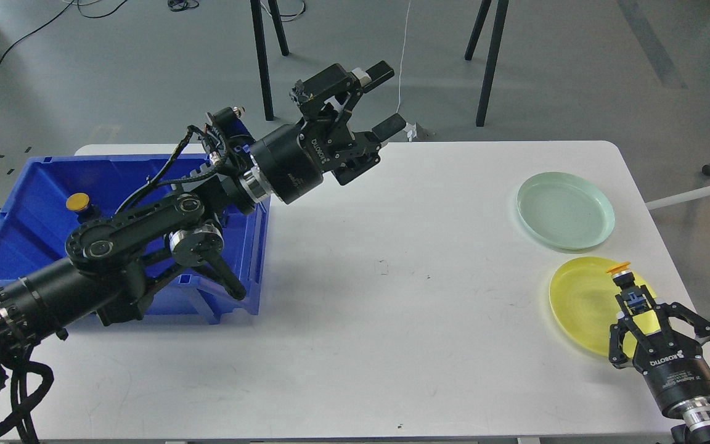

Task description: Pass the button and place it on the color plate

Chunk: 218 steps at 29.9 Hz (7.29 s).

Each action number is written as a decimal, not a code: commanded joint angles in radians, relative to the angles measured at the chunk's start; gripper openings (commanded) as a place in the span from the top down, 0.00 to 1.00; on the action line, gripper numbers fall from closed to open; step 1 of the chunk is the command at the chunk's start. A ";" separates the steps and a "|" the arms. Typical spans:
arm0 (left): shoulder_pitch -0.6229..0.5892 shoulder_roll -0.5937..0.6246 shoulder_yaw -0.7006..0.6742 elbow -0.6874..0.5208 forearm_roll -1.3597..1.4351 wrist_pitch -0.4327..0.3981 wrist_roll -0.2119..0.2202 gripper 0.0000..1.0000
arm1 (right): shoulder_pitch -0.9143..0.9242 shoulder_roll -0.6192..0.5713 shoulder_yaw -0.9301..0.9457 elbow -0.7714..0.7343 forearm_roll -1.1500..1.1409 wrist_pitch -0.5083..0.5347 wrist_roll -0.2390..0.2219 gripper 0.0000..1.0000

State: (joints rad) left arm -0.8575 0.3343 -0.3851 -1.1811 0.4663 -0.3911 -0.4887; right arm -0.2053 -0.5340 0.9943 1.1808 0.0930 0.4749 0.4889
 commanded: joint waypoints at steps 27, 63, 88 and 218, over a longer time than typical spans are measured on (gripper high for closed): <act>0.000 -0.001 0.000 0.000 0.000 0.000 0.000 0.17 | 0.012 0.017 -0.014 0.005 0.001 -0.130 -0.021 0.28; -0.017 0.833 0.285 -0.026 0.934 0.110 0.000 0.16 | 0.649 0.031 -0.016 0.059 -0.026 -0.121 -0.075 0.01; -0.012 0.540 0.382 0.431 1.042 0.104 0.000 0.18 | 0.604 0.017 -0.011 0.062 -0.026 -0.073 -0.073 0.01; -0.072 0.009 0.052 0.184 0.222 -0.098 0.000 0.83 | 0.669 0.226 -0.230 0.154 -0.901 -0.338 0.000 0.22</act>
State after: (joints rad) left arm -0.9296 0.3451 -0.3330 -0.9971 0.6887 -0.4886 -0.4888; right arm 0.4625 -0.3085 0.7744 1.3320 -0.8081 0.1375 0.4887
